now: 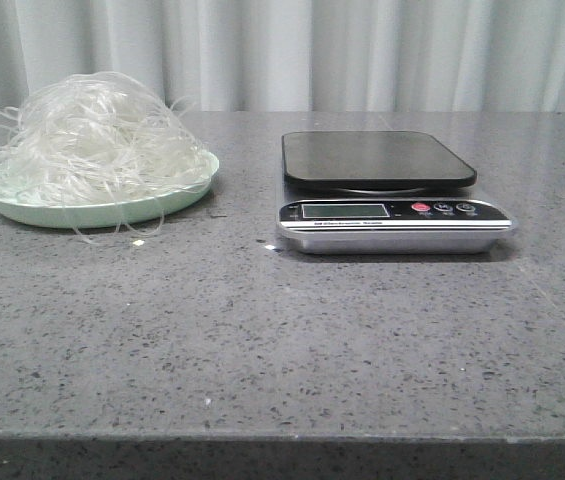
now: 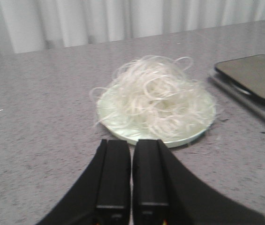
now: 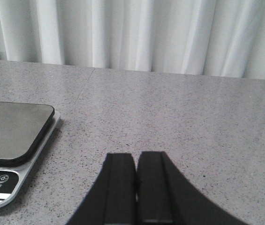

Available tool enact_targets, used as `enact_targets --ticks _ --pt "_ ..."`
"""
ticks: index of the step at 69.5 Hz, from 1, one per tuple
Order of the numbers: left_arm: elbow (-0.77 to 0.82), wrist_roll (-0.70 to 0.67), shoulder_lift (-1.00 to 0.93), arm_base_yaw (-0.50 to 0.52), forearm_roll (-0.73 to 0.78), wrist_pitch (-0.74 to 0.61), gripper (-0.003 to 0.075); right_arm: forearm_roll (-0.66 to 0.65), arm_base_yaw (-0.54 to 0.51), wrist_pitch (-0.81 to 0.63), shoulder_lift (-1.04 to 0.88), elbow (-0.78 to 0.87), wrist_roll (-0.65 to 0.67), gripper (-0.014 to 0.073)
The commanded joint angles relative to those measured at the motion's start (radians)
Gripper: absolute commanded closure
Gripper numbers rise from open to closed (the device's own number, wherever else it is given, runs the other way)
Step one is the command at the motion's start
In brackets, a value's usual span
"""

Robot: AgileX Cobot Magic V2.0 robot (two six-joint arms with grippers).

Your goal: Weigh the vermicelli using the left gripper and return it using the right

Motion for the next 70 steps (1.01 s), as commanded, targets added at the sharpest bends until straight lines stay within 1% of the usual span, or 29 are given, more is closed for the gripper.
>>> enact_targets --ticks 1,4,12,22,39,44,47,70 --pt "-0.016 0.075 0.007 0.082 -0.069 -0.119 0.0583 0.004 -0.007 -0.075 0.009 -0.028 0.002 0.0442" --pt "0.007 0.081 -0.002 0.125 -0.074 -0.166 0.0583 0.004 -0.007 -0.075 0.009 -0.028 0.002 0.0442" --pt "0.075 0.081 -0.047 0.192 -0.100 -0.256 0.0583 0.004 -0.007 -0.075 0.009 -0.028 0.002 0.0442" --pt "0.183 0.081 -0.158 0.250 -0.128 -0.279 0.0583 0.004 -0.007 -0.075 0.009 -0.028 0.002 0.0442" --pt "0.328 0.090 -0.326 0.274 -0.128 -0.281 0.0583 0.004 -0.007 -0.075 0.009 -0.028 0.002 0.0442" --pt "0.372 0.090 -0.326 0.275 -0.128 -0.331 0.0583 0.004 -0.007 -0.075 0.009 -0.028 0.002 0.0442" --pt "0.372 0.090 -0.328 0.275 -0.128 -0.303 0.0583 0.004 -0.007 -0.076 0.009 -0.028 0.002 0.0442" --pt "0.372 0.090 -0.328 0.275 -0.128 -0.318 0.0583 0.004 -0.007 -0.076 0.009 -0.028 0.002 0.0442"
